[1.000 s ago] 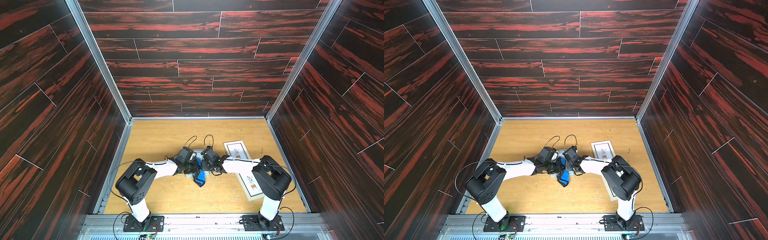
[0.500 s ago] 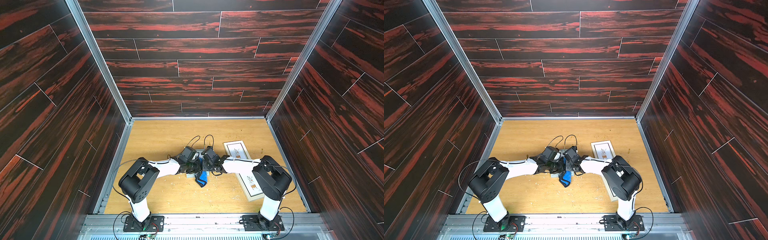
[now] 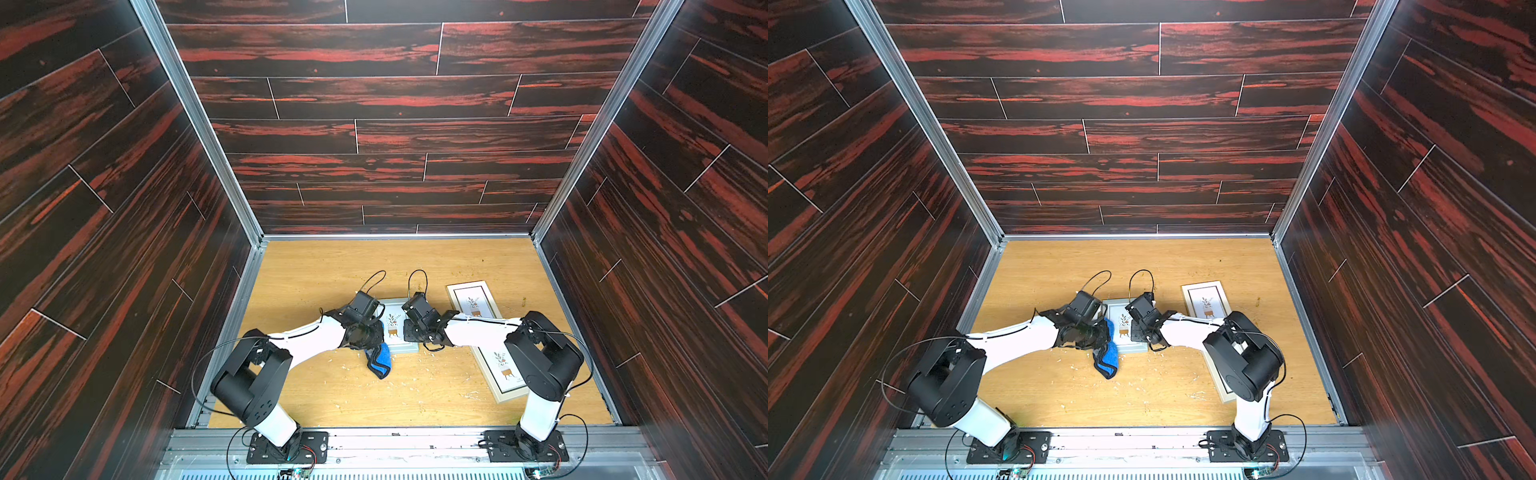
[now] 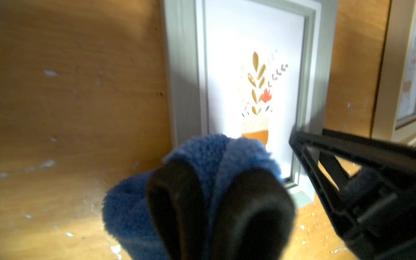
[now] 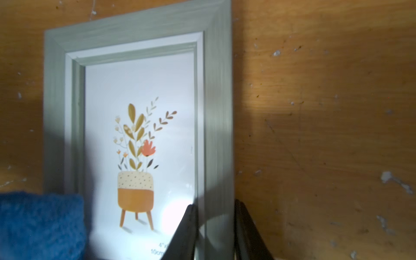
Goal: Wipe the picture frame with a cloth
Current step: Wipe the dirt from the picture frame.
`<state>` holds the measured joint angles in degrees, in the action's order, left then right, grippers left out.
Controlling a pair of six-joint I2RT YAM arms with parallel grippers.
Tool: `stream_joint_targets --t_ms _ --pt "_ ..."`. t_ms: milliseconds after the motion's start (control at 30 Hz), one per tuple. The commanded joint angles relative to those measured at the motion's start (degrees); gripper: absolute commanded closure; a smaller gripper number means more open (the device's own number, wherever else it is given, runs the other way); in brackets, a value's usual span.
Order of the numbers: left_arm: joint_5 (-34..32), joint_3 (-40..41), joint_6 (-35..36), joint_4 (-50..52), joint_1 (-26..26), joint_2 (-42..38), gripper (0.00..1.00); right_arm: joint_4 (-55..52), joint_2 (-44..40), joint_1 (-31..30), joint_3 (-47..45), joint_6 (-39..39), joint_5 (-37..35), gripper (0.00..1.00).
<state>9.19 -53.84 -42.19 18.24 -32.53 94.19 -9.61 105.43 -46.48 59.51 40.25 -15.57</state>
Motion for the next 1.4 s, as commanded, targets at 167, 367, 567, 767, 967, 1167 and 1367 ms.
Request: stream_joint_targets --t_ms 167,367,567,767,967,1167,1367 --pt "-3.1 -18.6 2.9 3.9 3.7 16.1 1.00 -0.4 -0.5 1.1 -1.8 0.7 -1.6 0.92" --pt "-0.7 -31.1 2.2 3.9 5.7 25.2 1.00 0.1 -0.5 1.1 -1.8 0.9 -1.0 0.92" --pt "2.2 -39.1 2.5 3.7 3.1 31.5 1.00 -0.4 0.0 1.1 -0.7 0.4 -1.1 0.92" --pt "-0.7 -31.8 5.7 4.5 7.3 26.6 1.00 -1.1 -0.5 1.1 -0.8 0.5 -2.0 0.92" --pt "0.6 -31.0 6.4 2.3 7.1 25.8 1.00 -0.6 0.1 1.1 -0.9 0.8 -1.1 0.92" --pt "5.3 -38.8 3.8 2.1 2.7 32.1 1.00 -1.4 0.1 1.0 0.1 0.5 -1.3 0.92" --pt "5.4 -30.8 3.9 -1.0 8.9 26.7 1.00 -1.4 -1.2 1.0 -0.9 0.4 -2.4 0.92"
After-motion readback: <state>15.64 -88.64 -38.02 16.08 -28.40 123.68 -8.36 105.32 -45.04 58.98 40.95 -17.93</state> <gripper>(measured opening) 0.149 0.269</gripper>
